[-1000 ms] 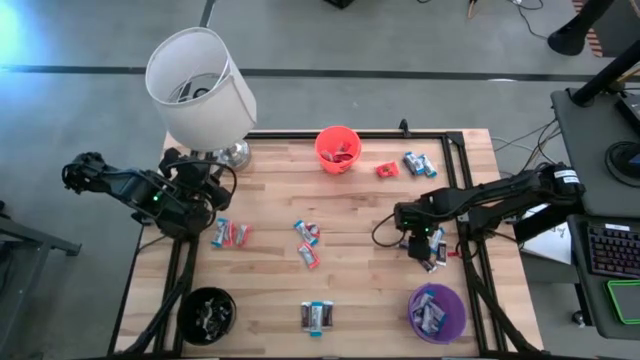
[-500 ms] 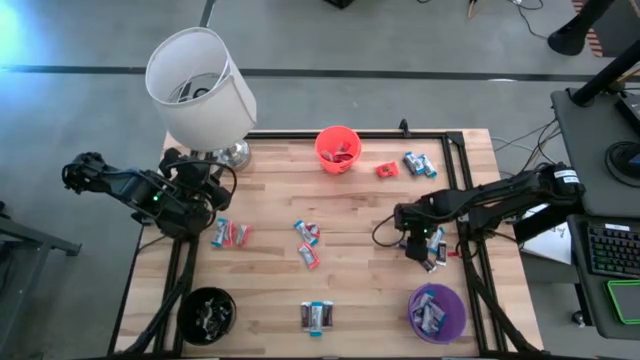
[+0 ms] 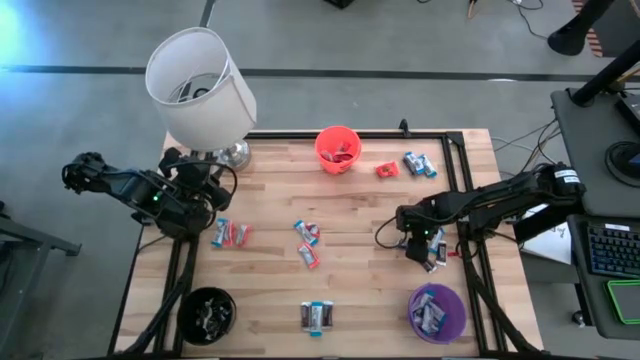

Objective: Organize candy in baskets
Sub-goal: Put the brown chocolate into the black bucket

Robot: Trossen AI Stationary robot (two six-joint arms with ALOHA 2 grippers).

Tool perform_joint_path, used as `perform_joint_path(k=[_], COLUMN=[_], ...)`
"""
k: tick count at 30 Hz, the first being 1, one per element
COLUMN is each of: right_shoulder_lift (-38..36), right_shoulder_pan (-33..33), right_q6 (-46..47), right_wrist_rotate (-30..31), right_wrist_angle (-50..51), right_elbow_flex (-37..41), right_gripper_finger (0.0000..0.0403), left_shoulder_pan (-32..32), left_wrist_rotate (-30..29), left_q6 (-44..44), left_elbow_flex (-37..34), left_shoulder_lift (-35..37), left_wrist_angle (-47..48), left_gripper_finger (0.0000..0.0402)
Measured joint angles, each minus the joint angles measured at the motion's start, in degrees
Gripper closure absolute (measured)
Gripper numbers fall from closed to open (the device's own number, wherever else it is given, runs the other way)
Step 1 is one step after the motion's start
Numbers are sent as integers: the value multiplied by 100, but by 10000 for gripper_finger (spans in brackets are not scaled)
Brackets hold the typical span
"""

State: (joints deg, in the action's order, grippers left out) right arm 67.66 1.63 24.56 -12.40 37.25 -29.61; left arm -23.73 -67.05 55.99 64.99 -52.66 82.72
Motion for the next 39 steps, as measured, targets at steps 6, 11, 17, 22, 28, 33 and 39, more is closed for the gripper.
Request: perform_joint_path(k=[6, 11, 17, 22, 28, 33, 39], right_shoulder_lift=[-2, -2, -1, 0, 13, 11, 11], right_shoulder_pan=[0, 0, 0, 0, 0, 0, 0], right_q6=[185, 185, 201, 250, 266, 264, 602], right_wrist_rotate=[43, 82, 47, 11, 18, 19, 39], right_wrist_angle=[-291, -299, -335, -343, -386, -365, -742], right_elbow_flex=[150, 163, 165, 159, -50, -325, -744], right_gripper_finger=[245, 274, 340, 384, 379, 377, 377], left_shoulder_pan=[0, 1, 0, 2, 4, 53, 59], left_wrist_rotate=[0, -2, -7, -7, -9, -13, 196], left_q6=[0, -2, -2, -2, -2, 117, 153], left_elbow_flex=[0, 0, 0, 0, 0, 0, 0], left_shoulder_lift=[0, 0, 0, 0, 0, 0, 3], left_wrist_angle=[0, 0, 0, -2, -31, -170, -387], left_gripper_finger=[288, 288, 288, 288, 288, 288, 286])
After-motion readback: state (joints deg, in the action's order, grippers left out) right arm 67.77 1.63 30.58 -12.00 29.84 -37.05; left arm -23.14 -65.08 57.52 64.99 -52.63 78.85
